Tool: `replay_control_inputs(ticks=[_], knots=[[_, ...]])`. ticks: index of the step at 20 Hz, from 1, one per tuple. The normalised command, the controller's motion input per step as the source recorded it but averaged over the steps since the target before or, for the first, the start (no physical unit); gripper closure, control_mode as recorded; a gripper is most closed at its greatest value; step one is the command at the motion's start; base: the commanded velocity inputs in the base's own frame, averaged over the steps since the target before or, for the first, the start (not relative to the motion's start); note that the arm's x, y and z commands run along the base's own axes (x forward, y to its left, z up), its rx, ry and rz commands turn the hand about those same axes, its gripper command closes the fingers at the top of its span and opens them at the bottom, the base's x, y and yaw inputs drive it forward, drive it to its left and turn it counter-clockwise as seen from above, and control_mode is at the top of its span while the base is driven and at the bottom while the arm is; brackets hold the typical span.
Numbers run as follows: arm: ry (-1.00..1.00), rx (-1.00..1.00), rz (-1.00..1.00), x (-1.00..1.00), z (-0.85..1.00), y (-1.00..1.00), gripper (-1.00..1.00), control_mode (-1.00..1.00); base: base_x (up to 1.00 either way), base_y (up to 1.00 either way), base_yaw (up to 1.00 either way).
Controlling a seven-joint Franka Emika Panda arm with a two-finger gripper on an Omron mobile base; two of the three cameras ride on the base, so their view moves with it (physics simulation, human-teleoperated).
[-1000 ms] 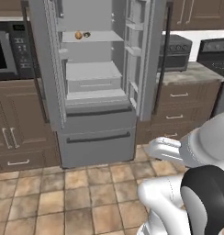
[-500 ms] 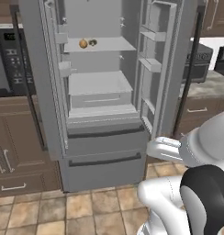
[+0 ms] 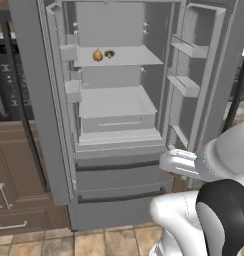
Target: Gather the onion and mushroom from the fridge and place them on a tray on the dining counter. Then gather the chicken drumstick and fish from the fridge and place them on the other tray.
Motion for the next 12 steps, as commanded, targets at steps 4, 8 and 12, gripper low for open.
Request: replay_control_inputs(ticks=[4,8,12], knots=[[0.0,0.0,0.0,0.0,0.0,0.0,-1.0,1.0,0.64,0.0,0.0],[0.0,0.0,0.0,0.0,0.0,0.0,-1.0,1.0,0.62,0.0,0.0],[0.0,0.0,0.0,0.0,0.0,0.0,-1.0,1.0,0.66,0.05,-0.04]])
